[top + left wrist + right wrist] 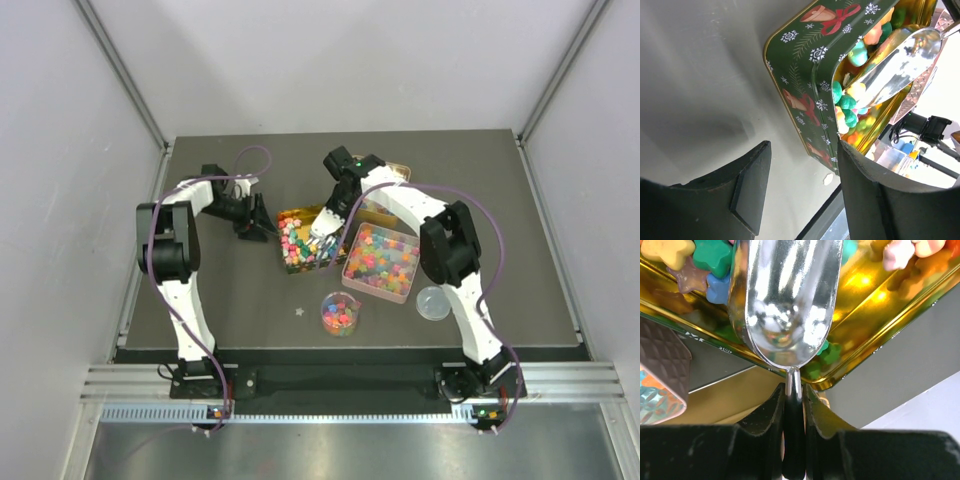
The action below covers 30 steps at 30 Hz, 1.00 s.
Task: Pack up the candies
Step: Scoop the fake candies from the storage box.
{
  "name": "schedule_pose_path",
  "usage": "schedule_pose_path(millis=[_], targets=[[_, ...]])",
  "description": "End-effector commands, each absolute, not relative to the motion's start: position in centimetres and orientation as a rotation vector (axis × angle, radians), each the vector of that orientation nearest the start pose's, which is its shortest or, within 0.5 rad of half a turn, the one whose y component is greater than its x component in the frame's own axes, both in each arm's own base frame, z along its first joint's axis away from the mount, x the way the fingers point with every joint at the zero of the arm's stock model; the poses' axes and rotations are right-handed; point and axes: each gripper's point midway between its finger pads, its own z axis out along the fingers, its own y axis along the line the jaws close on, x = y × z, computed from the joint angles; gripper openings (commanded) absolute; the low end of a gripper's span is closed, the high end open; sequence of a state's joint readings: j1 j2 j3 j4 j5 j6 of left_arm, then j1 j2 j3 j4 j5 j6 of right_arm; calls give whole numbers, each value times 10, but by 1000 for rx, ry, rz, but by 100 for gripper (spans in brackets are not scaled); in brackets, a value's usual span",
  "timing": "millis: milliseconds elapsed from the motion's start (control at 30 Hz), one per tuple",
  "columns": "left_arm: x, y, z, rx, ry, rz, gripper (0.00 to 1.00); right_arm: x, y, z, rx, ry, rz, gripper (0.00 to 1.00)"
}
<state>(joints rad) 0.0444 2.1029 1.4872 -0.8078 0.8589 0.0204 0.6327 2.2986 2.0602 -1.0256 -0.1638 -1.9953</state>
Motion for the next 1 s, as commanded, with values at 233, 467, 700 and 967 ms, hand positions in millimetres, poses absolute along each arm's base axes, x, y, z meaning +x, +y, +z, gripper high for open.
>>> schedule_pose_path(millis=[233, 467, 700, 967], targets=[[387, -123, 93, 140, 2581, -1249, 60, 430, 297, 59, -2879, 703, -277, 0], [386, -131, 99, 161, 2568, -1278, 60, 418, 315, 59, -2851, 816, -307, 0], [378, -140, 102, 182, 2568, -1305, 60, 417, 331, 68, -2734, 1011, -316, 0], [379, -136, 106, 192, 2542, -1280, 59, 395, 335, 68, -2646, 1120, -279, 0]])
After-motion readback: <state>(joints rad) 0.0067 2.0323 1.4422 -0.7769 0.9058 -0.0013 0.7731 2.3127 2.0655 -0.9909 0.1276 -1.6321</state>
